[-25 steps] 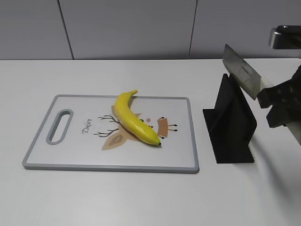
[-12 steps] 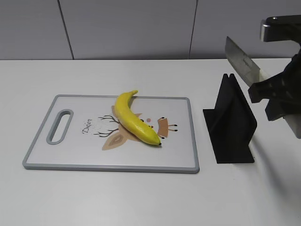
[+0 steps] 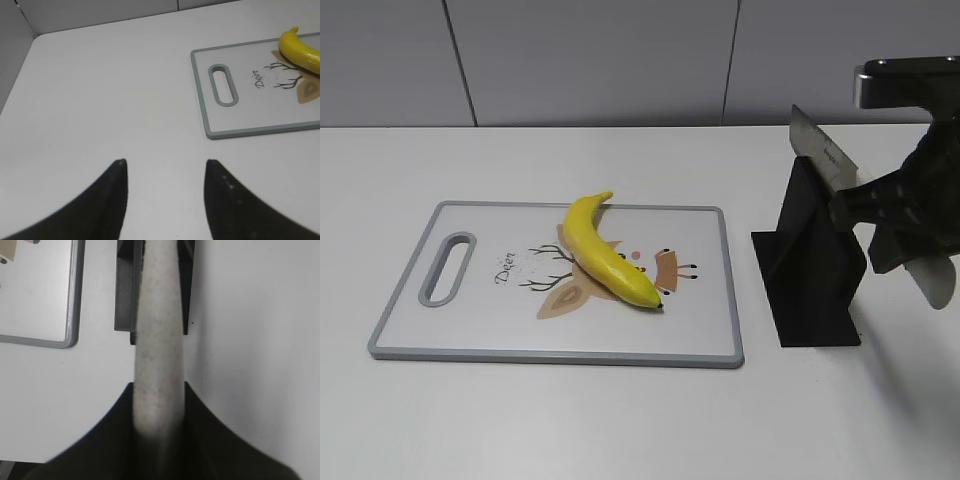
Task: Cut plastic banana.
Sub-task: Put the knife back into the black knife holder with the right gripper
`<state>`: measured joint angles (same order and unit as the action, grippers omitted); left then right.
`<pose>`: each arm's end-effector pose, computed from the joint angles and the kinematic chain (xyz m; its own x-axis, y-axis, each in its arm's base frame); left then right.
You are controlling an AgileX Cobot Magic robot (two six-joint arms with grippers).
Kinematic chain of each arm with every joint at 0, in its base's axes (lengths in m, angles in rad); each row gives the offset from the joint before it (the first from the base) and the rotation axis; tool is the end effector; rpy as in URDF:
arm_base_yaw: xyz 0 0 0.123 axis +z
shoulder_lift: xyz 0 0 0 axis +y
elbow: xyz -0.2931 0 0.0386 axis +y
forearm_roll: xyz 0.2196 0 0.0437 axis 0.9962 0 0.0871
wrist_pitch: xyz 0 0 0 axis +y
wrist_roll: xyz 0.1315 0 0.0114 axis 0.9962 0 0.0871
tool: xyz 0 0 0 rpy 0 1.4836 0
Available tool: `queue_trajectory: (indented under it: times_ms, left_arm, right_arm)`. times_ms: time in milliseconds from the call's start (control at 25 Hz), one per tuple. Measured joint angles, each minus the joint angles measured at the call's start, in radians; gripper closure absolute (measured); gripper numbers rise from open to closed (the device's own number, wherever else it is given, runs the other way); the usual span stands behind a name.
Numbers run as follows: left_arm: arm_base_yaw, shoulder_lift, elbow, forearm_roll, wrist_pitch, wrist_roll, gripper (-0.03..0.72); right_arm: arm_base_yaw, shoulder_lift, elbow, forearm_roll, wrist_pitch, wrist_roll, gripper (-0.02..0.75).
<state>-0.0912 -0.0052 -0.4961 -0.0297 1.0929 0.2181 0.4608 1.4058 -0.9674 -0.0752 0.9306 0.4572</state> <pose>-0.0065 -0.0029 0.2401 -0.4480 0.2448 -0.8599 0.2093 0.9638 0.1653 0.2229 0.1018 0.2385 -0.9580 -0.0291 -0.2854 -0.0487 0.9969 0.0618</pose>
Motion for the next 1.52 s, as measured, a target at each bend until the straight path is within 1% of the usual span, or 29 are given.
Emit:
queue_trajectory:
  times_ms: [360,680,760,960,1080,1160,1320,1520]
  left_arm:
    - [0.0,0.0,0.0,0.0,0.0,0.0,0.207]
    - [0.0,0.0,0.0,0.0,0.0,0.0,0.208]
    - [0.0,0.0,0.0,0.0,0.0,0.0,0.208]
    - [0.0,0.0,0.0,0.0,0.0,0.0,0.208]
    - [0.0,0.0,0.0,0.0,0.0,0.0,0.208]
    - [0.0,0.0,0.0,0.0,0.0,0.0,0.208]
    - [0.0,0.0,0.0,0.0,0.0,0.0,0.21]
    - [0.0,0.0,0.0,0.0,0.0,0.0,0.21]
  right_arm:
    - [0.0,0.056,0.0,0.02,0.008,0.001,0.561]
    - [0.0,0.059,0.0,0.032,-0.005,-0.006,0.559]
    - [0.0,0.059,-0.001,0.043,-0.027,-0.009,0.528]
    - [0.0,0.059,-0.002,0.058,-0.045,-0.022,0.377]
    - [0.0,0.059,-0.002,0.075,-0.047,-0.044,0.3]
    - [0.0,0.059,-0.002,0.075,-0.047,-0.053,0.262]
    - [0.0,0.053,-0.002,0.075,-0.037,-0.069,0.215]
    - [0.0,-0.047,-0.003,0.107,-0.011,-0.196,0.204]
